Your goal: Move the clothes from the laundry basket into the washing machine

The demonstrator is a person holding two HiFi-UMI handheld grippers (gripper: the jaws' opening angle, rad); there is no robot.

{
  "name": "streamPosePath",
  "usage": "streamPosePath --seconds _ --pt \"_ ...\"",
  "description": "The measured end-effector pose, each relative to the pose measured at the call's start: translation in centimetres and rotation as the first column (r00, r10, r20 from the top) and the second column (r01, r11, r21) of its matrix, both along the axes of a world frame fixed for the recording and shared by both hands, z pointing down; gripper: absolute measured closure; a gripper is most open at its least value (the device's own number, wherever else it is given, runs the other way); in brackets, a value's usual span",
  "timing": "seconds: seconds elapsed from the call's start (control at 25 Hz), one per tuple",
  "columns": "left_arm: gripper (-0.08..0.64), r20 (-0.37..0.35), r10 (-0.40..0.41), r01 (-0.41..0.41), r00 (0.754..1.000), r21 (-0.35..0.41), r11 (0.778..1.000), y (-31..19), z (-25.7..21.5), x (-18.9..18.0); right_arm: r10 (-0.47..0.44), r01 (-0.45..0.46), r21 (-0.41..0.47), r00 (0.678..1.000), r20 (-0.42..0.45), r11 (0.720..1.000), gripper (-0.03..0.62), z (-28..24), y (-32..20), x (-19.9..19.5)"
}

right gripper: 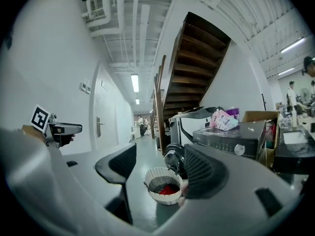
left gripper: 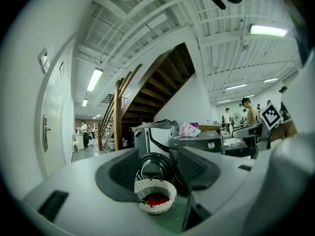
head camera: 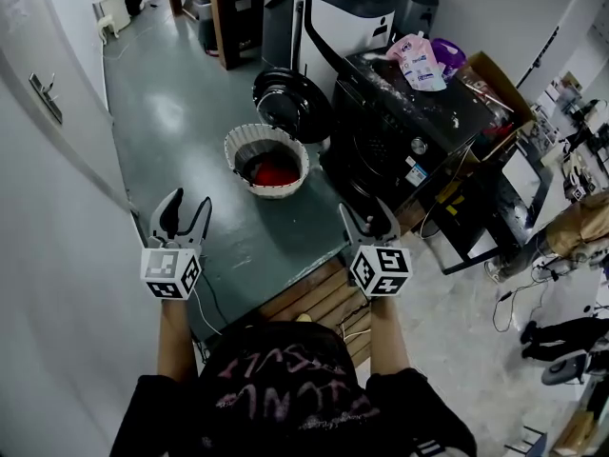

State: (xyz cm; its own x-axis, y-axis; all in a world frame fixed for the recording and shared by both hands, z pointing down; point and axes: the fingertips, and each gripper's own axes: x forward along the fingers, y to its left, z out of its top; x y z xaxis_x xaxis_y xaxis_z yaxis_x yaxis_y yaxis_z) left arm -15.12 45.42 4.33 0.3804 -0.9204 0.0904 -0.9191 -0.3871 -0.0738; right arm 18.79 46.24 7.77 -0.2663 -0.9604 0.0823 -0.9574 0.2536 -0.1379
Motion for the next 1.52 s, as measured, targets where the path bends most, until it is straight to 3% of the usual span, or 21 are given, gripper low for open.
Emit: streamPosePath --seconds 0.52,0.76,1.08,1.28,1.52 --pt "0.313 -0.011 -0.037 0.037 0.999 -0.018 0.999 -0.5 1.8 3.9 -0.062 0.062 -0.026 0.998 0.021 0.998 0.295 1.4 -1.9 3.4" --pt "0.313 0.009 -0.040 0.040 0.999 -0.028 0.999 -0.3 2.1 5.9 -0.084 0.084 -0.025 0.996 0.026 0.996 0.296 1.8 -2.4 4.8" --pt "0.313 0.065 -0.024 0.022 0.998 0.022 1.000 -1.2 -0.5 8.3 -0.100 0.101 -0.015 0.993 0.064 0.995 0.295 1.9 -3.7 5.7" --pt "0.313 0.075 -0.026 0.024 0.997 0.024 0.999 -2.2 -0.4 8.5 -0.115 0.116 -0.022 0.993 0.011 0.993 0.295 2.2 -5.0 5.0" --pt "0.313 0.060 -0.035 0.034 0.998 0.021 0.999 -4.2 0.5 8.3 -0.110 0.111 -0.030 0.993 0.050 0.993 0.296 2.8 -7.4 5.2"
